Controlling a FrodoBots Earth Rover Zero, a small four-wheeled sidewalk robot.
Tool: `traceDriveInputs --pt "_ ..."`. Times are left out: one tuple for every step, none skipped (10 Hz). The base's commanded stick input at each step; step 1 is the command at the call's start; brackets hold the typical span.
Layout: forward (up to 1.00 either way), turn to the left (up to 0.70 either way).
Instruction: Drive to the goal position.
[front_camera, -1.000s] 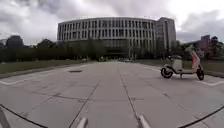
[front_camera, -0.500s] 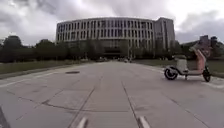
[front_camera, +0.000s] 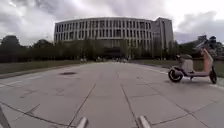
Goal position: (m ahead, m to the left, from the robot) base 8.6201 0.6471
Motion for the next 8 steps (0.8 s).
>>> traceDriveInputs --pt "0.70 0.01" --pt "0.70 0.01" --pt "0.70 0.01" --pt "0.70 0.01" --pt "0.70 0.01" --pt "0.70 0.01" --pt "0.70 0.01" --pt "0.70 0.01"
